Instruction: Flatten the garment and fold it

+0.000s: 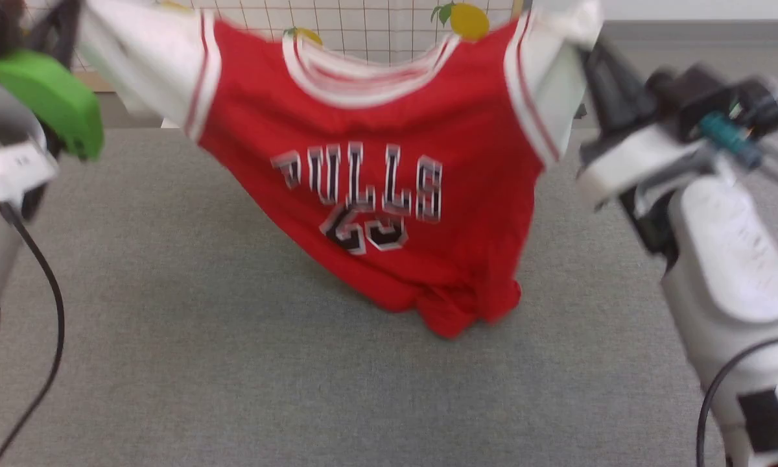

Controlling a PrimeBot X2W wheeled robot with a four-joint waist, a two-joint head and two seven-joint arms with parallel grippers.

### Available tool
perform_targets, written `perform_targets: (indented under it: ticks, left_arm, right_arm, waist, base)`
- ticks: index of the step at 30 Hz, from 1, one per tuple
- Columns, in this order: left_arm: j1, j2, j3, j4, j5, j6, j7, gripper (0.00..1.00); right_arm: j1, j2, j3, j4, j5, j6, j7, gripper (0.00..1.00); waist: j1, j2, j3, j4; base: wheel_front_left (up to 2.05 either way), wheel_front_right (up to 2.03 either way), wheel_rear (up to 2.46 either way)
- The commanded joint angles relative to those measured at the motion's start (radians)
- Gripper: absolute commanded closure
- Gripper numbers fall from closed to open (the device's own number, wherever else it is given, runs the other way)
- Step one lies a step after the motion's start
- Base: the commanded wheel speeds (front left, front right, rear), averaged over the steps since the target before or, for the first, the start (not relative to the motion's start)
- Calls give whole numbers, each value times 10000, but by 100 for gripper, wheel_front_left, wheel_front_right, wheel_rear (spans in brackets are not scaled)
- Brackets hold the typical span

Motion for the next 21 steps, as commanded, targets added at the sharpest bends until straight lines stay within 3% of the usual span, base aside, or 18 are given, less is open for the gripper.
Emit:
perform_targets:
  ticks: [1,10,21]
  left_arm:
    - [-436,-85,83,-86,173,178,-217,100]
    - [-2787,-764,340,-101,1056,856,-1473,100]
    - [-6147,-1315,886,322,2012,1428,-2100,100]
  right_arm:
    - [-433,60,-166,66,-60,-17,-69,100]
    - [-3474,518,-1165,969,334,-17,-349,100]
    - [-7397,508,-2048,1811,-677,-17,-607,100]
  waist:
    - [0,0,164,-21]
    - [0,0,1724,-224]
    - [0,0,4226,-275]
  base:
    - [0,0,0]
    - [0,0,0]
    - [0,0,0]
